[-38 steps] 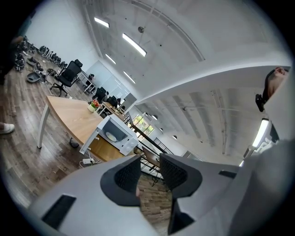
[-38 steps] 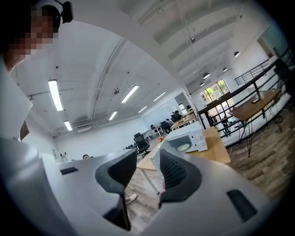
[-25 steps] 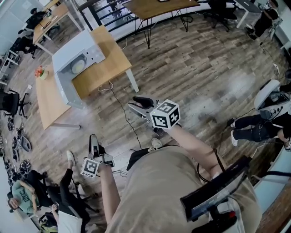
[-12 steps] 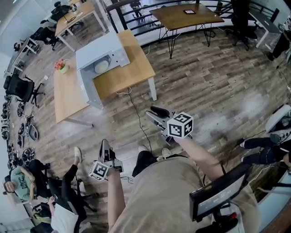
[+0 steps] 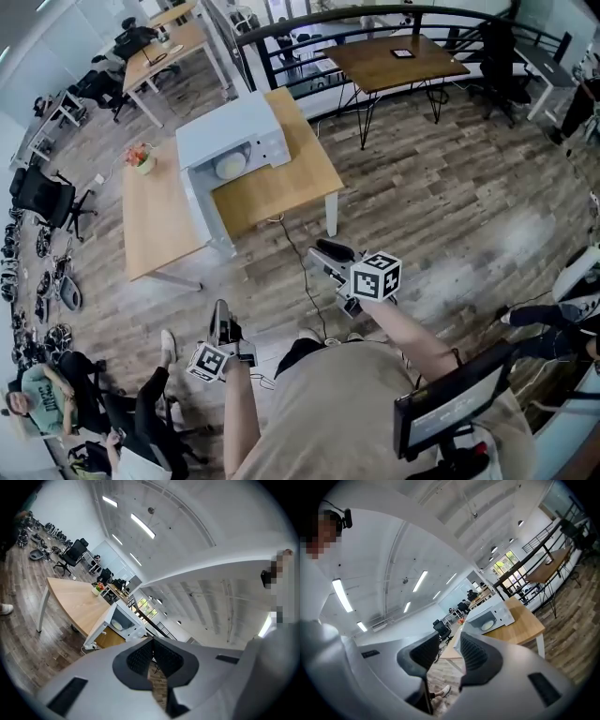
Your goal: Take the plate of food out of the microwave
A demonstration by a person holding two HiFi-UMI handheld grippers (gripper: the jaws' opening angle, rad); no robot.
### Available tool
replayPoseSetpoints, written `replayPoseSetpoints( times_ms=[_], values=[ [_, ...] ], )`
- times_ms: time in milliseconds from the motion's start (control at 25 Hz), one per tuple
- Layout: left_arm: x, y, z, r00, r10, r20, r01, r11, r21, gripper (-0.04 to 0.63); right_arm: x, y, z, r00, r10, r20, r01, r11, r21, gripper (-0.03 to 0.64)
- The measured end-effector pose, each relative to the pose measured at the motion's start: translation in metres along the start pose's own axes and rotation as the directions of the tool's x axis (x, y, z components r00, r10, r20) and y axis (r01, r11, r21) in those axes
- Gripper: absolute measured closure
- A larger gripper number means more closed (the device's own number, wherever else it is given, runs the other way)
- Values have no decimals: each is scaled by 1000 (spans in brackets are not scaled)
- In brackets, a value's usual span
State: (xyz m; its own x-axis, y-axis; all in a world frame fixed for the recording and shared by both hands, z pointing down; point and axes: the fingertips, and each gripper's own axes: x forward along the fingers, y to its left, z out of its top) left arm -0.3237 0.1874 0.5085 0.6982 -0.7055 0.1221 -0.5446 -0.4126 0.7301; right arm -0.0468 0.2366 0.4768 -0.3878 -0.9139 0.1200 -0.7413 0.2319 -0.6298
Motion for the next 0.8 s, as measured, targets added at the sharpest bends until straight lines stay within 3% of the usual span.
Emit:
replayPoseSetpoints(
  times_ms=[280, 640, 800],
  values=[
    [22, 36, 41, 999, -39, -15, 39, 999, 2, 589, 55, 12, -1, 1000, -30, 0, 30, 1000, 4, 474],
    [31, 79, 53, 996, -60, -69, 61, 998, 19, 589, 87, 16, -16, 997, -71, 17, 71, 997, 31, 474],
    [33, 83, 64, 996, -76, -44, 76, 997, 8, 589, 98, 9, -22, 996, -85, 5, 84, 996, 37, 474]
  ],
)
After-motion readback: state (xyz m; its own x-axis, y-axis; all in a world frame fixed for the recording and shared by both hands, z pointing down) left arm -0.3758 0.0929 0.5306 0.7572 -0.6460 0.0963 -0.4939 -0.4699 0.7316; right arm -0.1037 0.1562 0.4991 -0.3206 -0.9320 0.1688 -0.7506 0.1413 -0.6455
